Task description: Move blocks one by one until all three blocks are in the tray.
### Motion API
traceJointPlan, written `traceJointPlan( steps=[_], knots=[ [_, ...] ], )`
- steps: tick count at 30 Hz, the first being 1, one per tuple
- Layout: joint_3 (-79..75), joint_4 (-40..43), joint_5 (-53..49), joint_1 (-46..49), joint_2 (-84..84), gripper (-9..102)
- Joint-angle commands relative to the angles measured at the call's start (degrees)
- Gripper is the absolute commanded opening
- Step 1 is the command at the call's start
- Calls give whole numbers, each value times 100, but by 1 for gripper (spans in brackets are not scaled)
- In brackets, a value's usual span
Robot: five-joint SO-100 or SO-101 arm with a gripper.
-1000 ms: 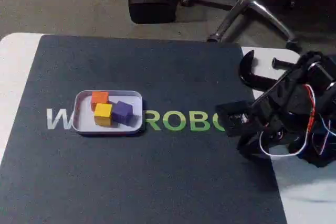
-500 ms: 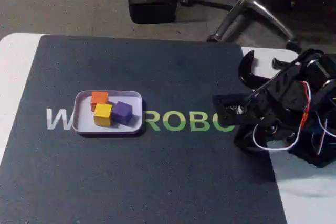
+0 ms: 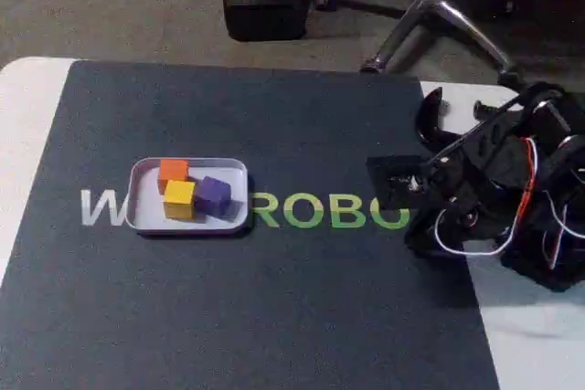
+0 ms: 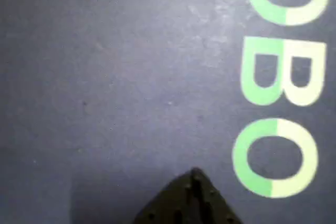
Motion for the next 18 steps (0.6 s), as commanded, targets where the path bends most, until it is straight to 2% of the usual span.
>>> traceJointPlan(
  steps=[1,18],
  knots=[
    [-18,18,-26,35,18,-7],
    [-18,18,-26,70,18,-7]
  ],
)
